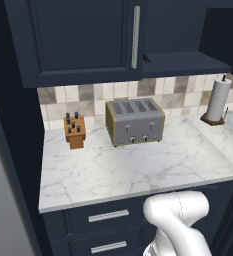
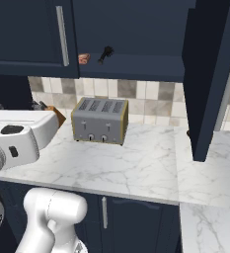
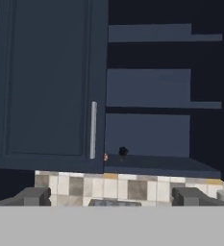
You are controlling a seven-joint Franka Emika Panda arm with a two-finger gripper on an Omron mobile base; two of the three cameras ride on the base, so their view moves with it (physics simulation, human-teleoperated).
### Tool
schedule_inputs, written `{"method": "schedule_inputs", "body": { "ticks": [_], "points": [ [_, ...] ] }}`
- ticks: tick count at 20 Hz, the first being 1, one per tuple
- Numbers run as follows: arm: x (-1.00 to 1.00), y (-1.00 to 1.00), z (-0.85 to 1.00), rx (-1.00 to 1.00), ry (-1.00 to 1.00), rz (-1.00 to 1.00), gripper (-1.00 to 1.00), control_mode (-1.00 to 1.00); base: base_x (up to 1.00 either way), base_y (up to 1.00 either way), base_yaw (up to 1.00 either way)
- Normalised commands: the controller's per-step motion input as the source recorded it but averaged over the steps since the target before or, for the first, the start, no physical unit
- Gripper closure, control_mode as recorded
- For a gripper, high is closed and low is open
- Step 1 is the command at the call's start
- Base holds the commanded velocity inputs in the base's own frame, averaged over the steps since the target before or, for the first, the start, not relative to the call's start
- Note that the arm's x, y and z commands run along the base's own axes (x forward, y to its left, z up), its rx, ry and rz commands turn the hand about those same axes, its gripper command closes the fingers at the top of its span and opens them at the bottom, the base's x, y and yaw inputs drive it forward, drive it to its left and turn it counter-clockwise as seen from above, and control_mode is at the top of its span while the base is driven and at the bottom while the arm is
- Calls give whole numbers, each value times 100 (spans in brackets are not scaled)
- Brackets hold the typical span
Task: Pick up the bar soap and dish brush from the sink, and place them back in the cabinet, and close the cabinet doors.
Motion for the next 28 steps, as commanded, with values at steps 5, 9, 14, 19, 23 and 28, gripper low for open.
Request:
{"method": "schedule_inputs", "body": {
  "ticks": [5,9,14,19,23,28],
  "points": [
    [-7,-6,-9,0,0,0,-100,-100,0,0,0],
    [-4,0,-9,0,0,0,-100,-100,0,0,0],
    [-3,0,-10,0,0,0,-100,-100,0,0,0],
    [-2,-5,-8,0,0,0,-100,-100,0,0,0],
    [-12,-33,-8,0,0,1,-100,-100,0,0,0],
    [-20,-49,-10,0,0,4,-100,-100,0,0,0]
  ]
}}
